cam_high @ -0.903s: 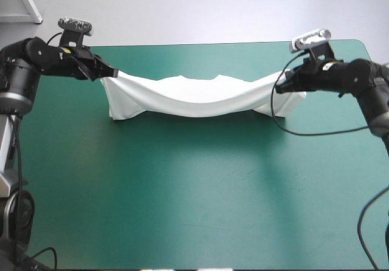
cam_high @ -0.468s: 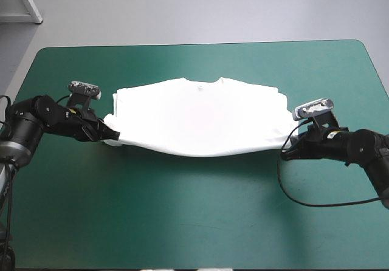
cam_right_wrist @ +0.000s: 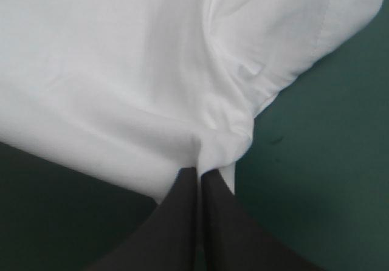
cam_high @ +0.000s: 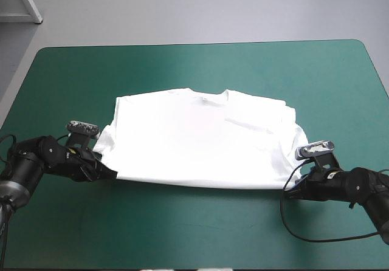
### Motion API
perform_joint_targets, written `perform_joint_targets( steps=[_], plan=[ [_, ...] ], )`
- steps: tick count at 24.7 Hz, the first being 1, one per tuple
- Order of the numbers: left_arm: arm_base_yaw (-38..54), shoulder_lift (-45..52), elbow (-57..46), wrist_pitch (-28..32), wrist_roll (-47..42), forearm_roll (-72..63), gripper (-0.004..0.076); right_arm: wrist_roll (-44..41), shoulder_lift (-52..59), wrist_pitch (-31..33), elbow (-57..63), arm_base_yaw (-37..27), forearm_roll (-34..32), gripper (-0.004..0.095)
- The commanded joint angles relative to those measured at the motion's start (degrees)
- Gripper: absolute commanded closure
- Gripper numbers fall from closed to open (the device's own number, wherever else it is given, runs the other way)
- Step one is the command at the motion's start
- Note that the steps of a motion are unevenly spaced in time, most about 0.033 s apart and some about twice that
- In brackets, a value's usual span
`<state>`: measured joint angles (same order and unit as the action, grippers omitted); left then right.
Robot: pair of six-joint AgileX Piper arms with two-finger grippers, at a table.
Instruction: Fold the cloth
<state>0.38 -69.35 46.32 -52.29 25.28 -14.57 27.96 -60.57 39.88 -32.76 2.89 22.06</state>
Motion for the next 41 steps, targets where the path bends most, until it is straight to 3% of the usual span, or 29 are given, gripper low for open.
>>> perform_joint_targets(
  steps=[1, 16, 20, 21, 22, 23, 24, 26, 30, 33, 36, 41],
  plan=[
    [-0.06, 3.01, -3.07, 1.11, -0.76, -0.77, 0.0705, -0.75, 1.94, 0.6, 0.44, -0.58, 0.07, 0.0921],
    [-0.06, 8.43, -10.0, -4.1, -2.17, -0.58, 0.0705, -4.96, 5.05, 3.42, 4.24, -0.58, -0.27, 0.0916],
    [-0.06, 8.43, -10.0, -3.99, -2.29, -0.69, 0.07, -4.88, 5.05, 3.42, 4.24, -0.58, -0.3, 0.0804],
    [-0.06, 8.43, -10.0, -3.99, -2.29, -0.69, 0.0689, -4.88, 5.05, 3.53, 4.24, -0.58, -0.3, 0.0749],
    [-0.06, 8.43, -10.0, -3.99, -2.29, -0.69, 0.062, -4.88, 5.05, 3.53, 4.24, -0.58, -0.2, 0.0627],
    [-0.06, 8.43, -10.0, -3.99, -2.03, -0.85, 0.0577, -4.88, 5.15, 3.41, 4.24, -0.58, -0.2, 0.0581],
    [-0.06, 8.43, -10.0, -4.23, -2.02, -1.03, 0.0449, -4.88, 5.15, 3.41, 3.86, -0.58, -0.2, 0.05],
    [-0.06, 9.27, -9.36, -4.39, -3.42, -1.03, 0.0288, -4.88, 6.08, 3.16, 2.13, -0.58, -0.2, 0.0489],
    [-0.06, 13.9, -5.32, 0.06, -6.45, 0.46, 0.0272, -6.84, 10.0, 0.28, -6.88, -0.58, -4.26, 0.049],
    [-0.06, 15.08, -0.9, 5.07, -14.45, 6.61, 0.0272, -11.36, 10.96, -3.95, -17.45, -0.58, -11.47, 0.049],
    [-0.06, 11.88, 0.8, 7.23, -19.86, 10.49, 0.0272, -13.23, 10.4, -7.79, -28.47, -0.58, -14.43, 0.049],
    [-0.06, 2.88, 0.8, 12.81, -21.87, 8.74, 0.0272, -13.13, 10.15, -6.64, -35.77, -0.58, -14.55, 0.049]
  ],
)
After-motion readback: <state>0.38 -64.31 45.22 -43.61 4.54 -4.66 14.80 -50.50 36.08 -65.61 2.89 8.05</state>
